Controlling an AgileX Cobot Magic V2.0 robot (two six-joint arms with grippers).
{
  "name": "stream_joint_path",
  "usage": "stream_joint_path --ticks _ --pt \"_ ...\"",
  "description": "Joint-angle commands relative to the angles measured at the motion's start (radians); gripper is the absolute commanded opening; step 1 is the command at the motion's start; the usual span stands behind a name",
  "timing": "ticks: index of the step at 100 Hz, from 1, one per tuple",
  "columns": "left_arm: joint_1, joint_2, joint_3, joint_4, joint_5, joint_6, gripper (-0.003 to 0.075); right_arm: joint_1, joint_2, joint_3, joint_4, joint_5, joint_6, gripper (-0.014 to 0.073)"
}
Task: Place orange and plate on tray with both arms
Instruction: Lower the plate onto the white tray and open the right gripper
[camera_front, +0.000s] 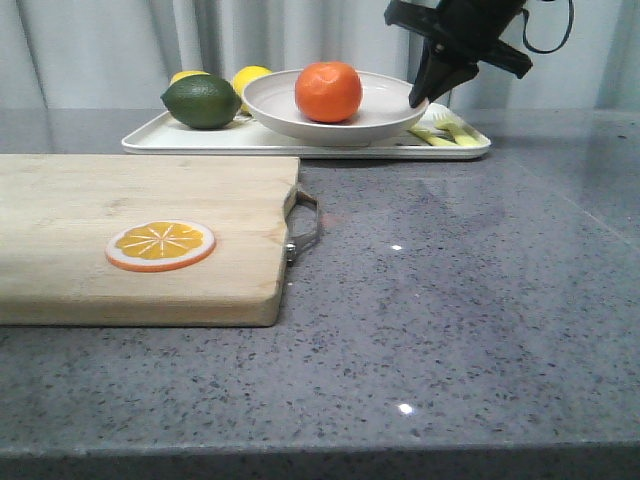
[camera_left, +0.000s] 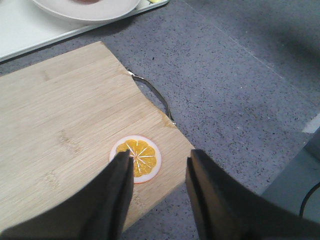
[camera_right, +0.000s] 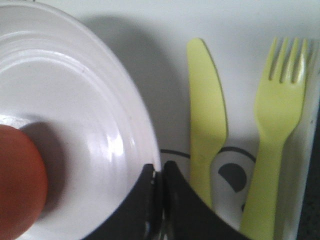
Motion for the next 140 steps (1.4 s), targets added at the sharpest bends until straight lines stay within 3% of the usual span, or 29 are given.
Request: stream_joint_path --ticks 1,61,83,93,126,133,140 --pt "0.003 -0.005 -0.026 -0.019 -0.079 -0.005 0.0249 0.000 -0.057 -0.041 0.048 -0.080 0.011 -0.0071" --pt "0.003 -0.005 -0.026 -0.019 -0.095 -0.011 0.0249 0.005 -0.020 -0.041 0.057 -0.143 0.014 -0.0062" --pt "0.003 -0.005 -0.026 -0.019 -0.095 -0.011 0.0249 0.007 -0.020 -0.041 0.057 -0.147 0.014 0.0179" --pt "0.003 -0.005 -0.026 -0.019 -0.095 -0.011 0.0249 0.007 -0.020 -0.041 0.057 -0.147 0.014 0.0223" --pt "0.003 -0.005 -0.026 -0.019 -0.096 -0.005 0.0249 0.002 -0.059 -0.041 0.055 -0.101 0.014 0.0211" --pt "0.003 -0.005 -0.026 -0.019 -0.096 -0.011 0.0249 0.002 -0.074 -0.041 0.044 -0.086 0.014 0.0153" --pt "0.003 -0.005 -0.026 -0.019 -0.096 -0.011 0.0249 0.002 -0.089 -0.041 0.030 -0.060 0.014 0.0034"
